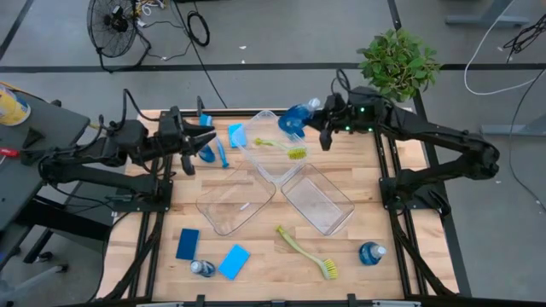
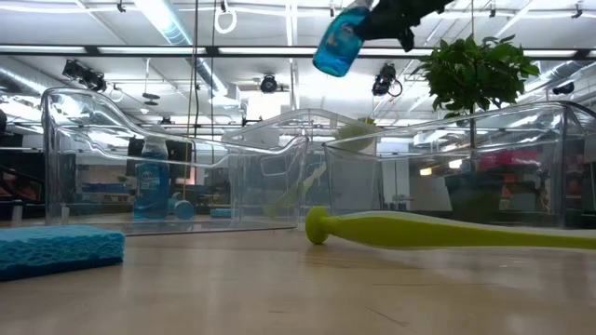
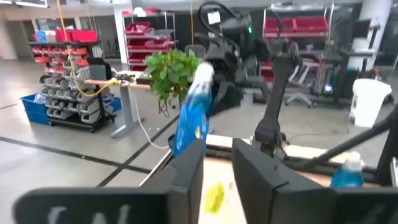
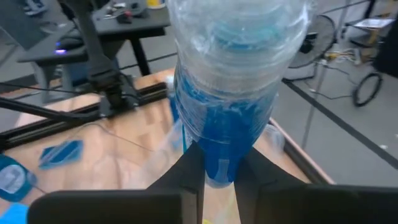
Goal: Pick & Place Kitchen Sink Supplies
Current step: Put the blue dishwashing liquid into the left transparent bin
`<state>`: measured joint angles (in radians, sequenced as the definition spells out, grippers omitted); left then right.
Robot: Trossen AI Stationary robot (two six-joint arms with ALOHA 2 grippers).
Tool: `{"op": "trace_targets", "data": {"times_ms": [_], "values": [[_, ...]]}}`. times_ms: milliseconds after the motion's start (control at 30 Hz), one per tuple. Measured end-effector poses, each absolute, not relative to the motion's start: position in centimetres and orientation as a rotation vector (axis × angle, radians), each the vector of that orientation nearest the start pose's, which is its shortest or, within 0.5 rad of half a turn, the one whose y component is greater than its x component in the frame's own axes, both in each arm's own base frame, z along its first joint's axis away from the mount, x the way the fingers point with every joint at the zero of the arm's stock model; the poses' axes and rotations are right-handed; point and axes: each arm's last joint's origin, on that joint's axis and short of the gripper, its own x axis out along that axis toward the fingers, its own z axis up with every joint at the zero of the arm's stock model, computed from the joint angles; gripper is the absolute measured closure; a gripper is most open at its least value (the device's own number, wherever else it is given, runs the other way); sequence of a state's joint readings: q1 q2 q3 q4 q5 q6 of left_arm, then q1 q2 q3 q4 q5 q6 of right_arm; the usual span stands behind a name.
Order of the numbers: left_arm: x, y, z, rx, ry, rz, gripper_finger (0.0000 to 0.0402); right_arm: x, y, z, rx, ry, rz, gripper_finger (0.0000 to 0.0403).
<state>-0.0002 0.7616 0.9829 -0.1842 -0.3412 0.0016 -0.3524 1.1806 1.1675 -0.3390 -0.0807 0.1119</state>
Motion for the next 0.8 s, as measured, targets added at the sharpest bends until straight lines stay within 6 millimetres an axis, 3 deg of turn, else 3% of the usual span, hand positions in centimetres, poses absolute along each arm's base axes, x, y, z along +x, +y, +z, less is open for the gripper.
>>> {"op": "trace_targets", "data": {"times_ms": [367,800], "values": [[15.0,0.8,40.3,-0.053,-0.056,0.285,0.0203,29.5,-6.2,35.5,0.248,0.243,-0.146,0.0352],[15.6,0.8,40.2,-0.074,-0.061,0.263,0.019,32.0,-4.5,34.8,0.337,0.165,-0.08,0.0352]]}}
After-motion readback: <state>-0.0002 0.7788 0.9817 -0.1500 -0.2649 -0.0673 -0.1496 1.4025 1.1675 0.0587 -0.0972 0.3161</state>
